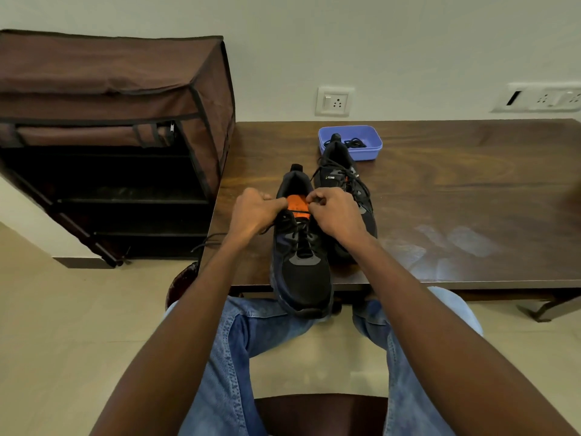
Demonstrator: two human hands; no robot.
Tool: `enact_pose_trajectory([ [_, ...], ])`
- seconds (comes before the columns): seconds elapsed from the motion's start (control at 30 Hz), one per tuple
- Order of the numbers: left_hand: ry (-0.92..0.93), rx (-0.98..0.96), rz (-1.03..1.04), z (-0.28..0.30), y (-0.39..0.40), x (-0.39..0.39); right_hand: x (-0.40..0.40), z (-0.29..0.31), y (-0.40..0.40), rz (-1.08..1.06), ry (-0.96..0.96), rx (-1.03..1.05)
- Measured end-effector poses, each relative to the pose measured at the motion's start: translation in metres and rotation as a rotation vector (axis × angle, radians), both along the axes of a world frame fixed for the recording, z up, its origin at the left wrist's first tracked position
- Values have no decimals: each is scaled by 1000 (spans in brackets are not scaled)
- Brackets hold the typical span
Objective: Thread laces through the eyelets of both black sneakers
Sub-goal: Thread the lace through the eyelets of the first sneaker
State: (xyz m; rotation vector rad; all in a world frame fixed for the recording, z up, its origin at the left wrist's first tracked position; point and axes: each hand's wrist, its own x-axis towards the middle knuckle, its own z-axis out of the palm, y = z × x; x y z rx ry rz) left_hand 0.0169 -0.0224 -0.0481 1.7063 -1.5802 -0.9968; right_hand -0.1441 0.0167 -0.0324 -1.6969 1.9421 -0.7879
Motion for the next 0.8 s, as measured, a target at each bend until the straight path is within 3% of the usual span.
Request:
enact_pose_trajectory([
  [0.13,259,9,9,-13,9,12,3,-6,0,21,39,-2],
  [0.27,275,-157,58,-25,15,6,13,-14,0,130,91,-17],
  [0.43,321,-158,-42,-23,18,7,16,-15,0,115,107,-79],
  [0.53,350,-142,-41,-22,19,8,18,-12,1,-101,-136,-32],
  [0.67,398,-116,-34,-21,20,6,10,-11,-1,-407,-783,98],
  [0.7,402,-115,-35,-21,21,5,9,-11,0,-405,-787,118],
  [0.8,432,-111,-22,-19,23,4,8,-11,-1,-221,-263,-67],
])
